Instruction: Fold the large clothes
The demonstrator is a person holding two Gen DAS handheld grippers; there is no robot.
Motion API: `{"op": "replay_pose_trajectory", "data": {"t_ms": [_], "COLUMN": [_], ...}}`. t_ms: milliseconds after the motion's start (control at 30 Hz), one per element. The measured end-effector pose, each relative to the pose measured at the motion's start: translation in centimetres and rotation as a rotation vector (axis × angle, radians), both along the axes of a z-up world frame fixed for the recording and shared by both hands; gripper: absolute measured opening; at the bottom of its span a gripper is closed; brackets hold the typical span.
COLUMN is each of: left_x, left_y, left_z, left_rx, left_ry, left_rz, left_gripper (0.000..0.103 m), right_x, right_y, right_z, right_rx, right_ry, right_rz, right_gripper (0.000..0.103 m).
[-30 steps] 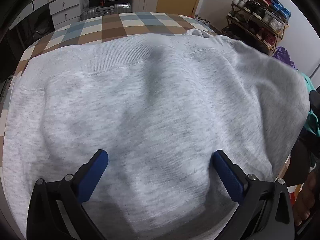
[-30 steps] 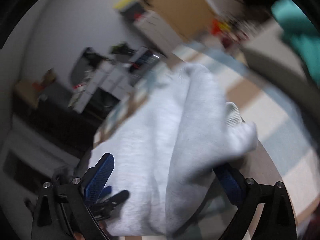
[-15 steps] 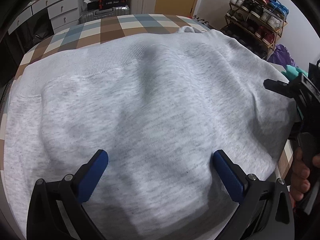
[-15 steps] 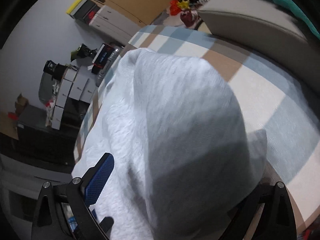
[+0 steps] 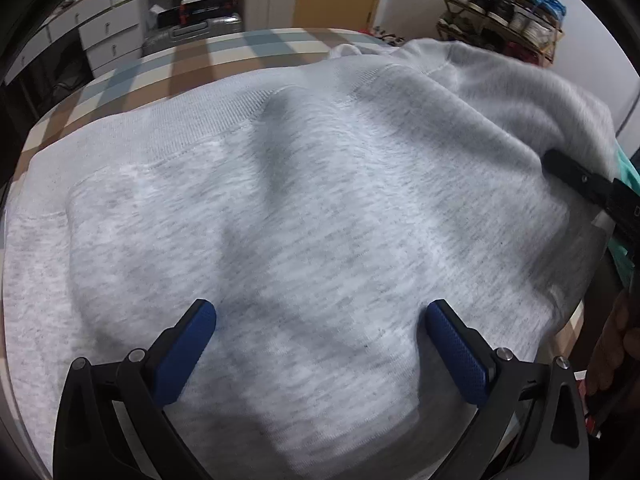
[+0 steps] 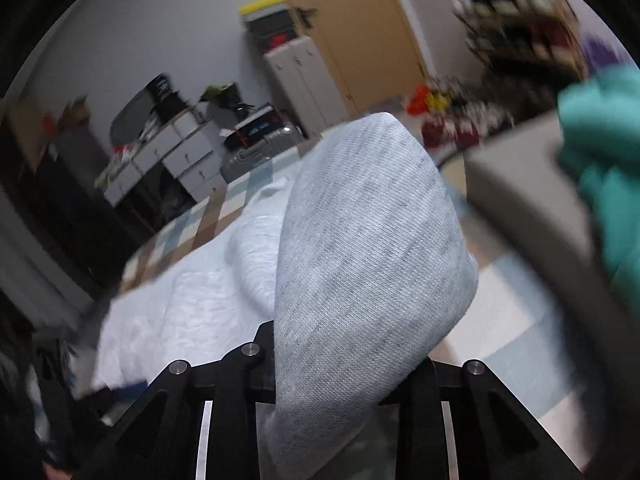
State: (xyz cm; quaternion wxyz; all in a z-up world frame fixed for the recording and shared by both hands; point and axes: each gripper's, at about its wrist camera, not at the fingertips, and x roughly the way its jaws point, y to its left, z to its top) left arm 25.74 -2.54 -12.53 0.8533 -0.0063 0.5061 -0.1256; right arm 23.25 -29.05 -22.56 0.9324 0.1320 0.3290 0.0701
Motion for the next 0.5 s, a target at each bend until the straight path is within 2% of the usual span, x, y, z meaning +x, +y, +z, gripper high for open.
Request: {"op": "replay_pose_trajectory", "data": {"t_ms": [67,167,267,300,367,400,433,500], "left_x": [0.4,1.6,2.8,2.7,2.0,1.6,1.1,0.1], "left_y": [-2.2,-5.9,-6.3,-5.1,-2.1,0.2,2.5,8.6], "left_z": [0.1,0.5,1.9,2.6,3.8,4.3,4.6,4.9], "left_rx": [-0.032,-0.169,-0.315,-0.366,-0.402,-0.417,-0.445,-0.528], "left_ry": [-0.001,-0.011,0.038,0.033,0.004,-0.005,-0.008,0.002], "left_rz": [-0.050,-0.158,-0.133,-0.097,-0.014,0.026,0.062,0.167], "left_gripper": [0.102,0.102,0.102,0.102,0.102,0.102,0.102,0.102], "right_x": [-0.7,-0.7,-1.0,-1.9,-4.1,-6.0,-6.9,-9.4], "right_y": [-0.7,-0.6,1.1,2.6,6.6,9.7,12.0,17.1], "right_z": [2.4,6.4,10.5,11.5,11.9,10.8,10.0,6.4], "right_rx": [-0.080,-0.259,-0.432,-0.507,-0.653,-0.758,-0.809,-0.926], "right_ry": [-0.022,-0.083,-0.168,-0.216,-0.315,-0.371,-0.397,-0.431], "right_rz": [0.015,0.015,0.017,0.039,0.109,0.172,0.219,0.341], "right_gripper": [0.025,0.024,0.024,0.024,0.024,0.024,0.024,0.024]}}
